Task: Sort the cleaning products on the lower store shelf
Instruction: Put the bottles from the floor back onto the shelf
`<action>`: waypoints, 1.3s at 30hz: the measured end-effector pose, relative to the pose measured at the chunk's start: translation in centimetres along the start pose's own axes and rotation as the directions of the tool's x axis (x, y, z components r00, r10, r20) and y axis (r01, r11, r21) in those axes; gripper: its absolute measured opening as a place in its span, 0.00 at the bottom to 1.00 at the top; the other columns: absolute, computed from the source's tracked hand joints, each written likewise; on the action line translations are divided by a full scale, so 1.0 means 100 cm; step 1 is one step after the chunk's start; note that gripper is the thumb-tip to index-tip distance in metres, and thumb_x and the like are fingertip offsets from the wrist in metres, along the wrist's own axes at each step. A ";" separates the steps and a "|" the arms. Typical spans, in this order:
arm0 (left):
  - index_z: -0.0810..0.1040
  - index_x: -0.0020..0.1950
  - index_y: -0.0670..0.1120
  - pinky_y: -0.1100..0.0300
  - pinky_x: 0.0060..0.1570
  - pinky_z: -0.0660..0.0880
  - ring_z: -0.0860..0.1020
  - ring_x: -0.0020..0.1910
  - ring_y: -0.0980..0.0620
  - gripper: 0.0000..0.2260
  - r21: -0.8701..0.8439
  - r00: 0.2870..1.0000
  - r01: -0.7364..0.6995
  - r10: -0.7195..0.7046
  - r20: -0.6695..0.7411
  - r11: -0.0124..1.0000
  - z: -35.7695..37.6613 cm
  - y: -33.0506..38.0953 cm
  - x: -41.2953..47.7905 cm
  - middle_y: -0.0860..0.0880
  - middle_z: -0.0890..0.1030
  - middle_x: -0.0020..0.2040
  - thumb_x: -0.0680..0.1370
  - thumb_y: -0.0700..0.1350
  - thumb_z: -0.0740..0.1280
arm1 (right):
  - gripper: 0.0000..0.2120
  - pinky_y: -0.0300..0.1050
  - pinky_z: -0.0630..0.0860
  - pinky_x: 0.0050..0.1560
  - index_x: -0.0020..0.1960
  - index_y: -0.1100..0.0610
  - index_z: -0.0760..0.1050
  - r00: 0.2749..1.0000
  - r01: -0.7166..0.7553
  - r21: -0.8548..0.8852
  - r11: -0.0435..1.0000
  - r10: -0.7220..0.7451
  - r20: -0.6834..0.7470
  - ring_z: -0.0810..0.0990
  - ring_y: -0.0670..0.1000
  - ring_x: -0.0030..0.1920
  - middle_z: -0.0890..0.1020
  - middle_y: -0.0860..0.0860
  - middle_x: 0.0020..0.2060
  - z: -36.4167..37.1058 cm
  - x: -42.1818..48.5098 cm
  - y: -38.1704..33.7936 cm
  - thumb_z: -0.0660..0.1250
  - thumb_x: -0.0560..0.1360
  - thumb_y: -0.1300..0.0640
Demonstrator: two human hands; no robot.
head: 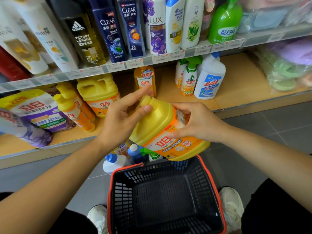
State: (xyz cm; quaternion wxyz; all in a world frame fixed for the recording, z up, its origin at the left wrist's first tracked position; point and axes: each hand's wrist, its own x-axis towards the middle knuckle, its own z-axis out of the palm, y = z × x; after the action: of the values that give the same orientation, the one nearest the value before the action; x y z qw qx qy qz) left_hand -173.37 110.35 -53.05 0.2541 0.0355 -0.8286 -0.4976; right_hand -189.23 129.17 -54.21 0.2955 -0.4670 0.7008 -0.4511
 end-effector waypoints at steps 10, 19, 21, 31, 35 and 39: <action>0.80 0.62 0.47 0.61 0.49 0.80 0.85 0.51 0.52 0.13 -0.208 0.980 0.196 -0.200 0.003 0.958 -0.013 -0.009 0.008 0.50 0.87 0.48 0.77 0.43 0.70 | 0.30 0.43 0.83 0.50 0.65 0.48 0.78 0.997 -0.067 0.292 0.954 0.055 0.050 0.85 0.49 0.55 0.86 0.47 0.55 -0.001 -0.001 0.010 0.81 0.65 0.60; 0.83 0.48 0.57 0.67 0.47 0.79 0.84 0.46 0.61 0.04 0.222 0.975 0.058 -0.007 -0.223 0.973 -0.015 -0.008 0.002 0.62 0.85 0.42 0.75 0.49 0.75 | 0.31 0.48 0.84 0.49 0.65 0.49 0.78 0.994 -0.107 0.393 0.913 0.090 0.062 0.86 0.53 0.54 0.87 0.51 0.54 0.006 0.000 0.014 0.81 0.64 0.62; 0.83 0.49 0.56 0.68 0.46 0.78 0.83 0.46 0.61 0.04 0.310 0.963 0.014 0.071 -0.260 0.951 -0.013 -0.008 0.000 0.65 0.82 0.43 0.76 0.48 0.75 | 0.30 0.45 0.84 0.47 0.63 0.47 0.79 0.995 -0.098 0.405 0.909 0.085 0.052 0.86 0.52 0.53 0.87 0.51 0.53 0.007 0.001 0.013 0.81 0.64 0.62; 0.74 0.72 0.55 0.62 0.62 0.73 0.73 0.65 0.63 0.20 0.213 0.984 0.173 -0.160 -0.075 0.962 -0.017 -0.026 -0.003 0.58 0.77 0.66 0.80 0.50 0.69 | 0.33 0.56 0.84 0.51 0.64 0.49 0.79 0.985 -0.141 0.468 0.873 0.173 -0.026 0.87 0.56 0.52 0.87 0.54 0.52 0.005 0.003 0.015 0.81 0.61 0.56; 0.69 0.76 0.53 0.60 0.56 0.77 0.78 0.64 0.54 0.27 -0.147 0.824 0.531 -0.549 -0.139 0.834 -0.008 -0.029 -0.010 0.55 0.76 0.69 0.78 0.50 0.71 | 0.32 0.56 0.84 0.52 0.64 0.52 0.79 0.974 -0.140 0.523 0.841 0.212 -0.080 0.86 0.56 0.53 0.87 0.54 0.53 0.002 0.003 0.016 0.81 0.61 0.56; 0.78 0.66 0.52 0.52 0.57 0.79 0.83 0.58 0.50 0.19 -0.276 0.763 0.645 -0.624 0.169 0.713 0.007 -0.036 -0.022 0.53 0.85 0.59 0.76 0.52 0.74 | 0.25 0.48 0.84 0.45 0.58 0.50 0.82 0.953 -0.150 0.593 0.791 0.276 -0.126 0.86 0.53 0.52 0.87 0.52 0.53 -0.001 0.004 0.016 0.80 0.62 0.55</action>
State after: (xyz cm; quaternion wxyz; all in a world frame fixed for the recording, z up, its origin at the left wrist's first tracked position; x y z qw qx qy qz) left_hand -172.46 109.82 -57.25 0.0439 0.2605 -0.6820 -0.6820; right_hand -190.10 129.08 -55.63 0.3977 -0.2238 0.6063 -0.6512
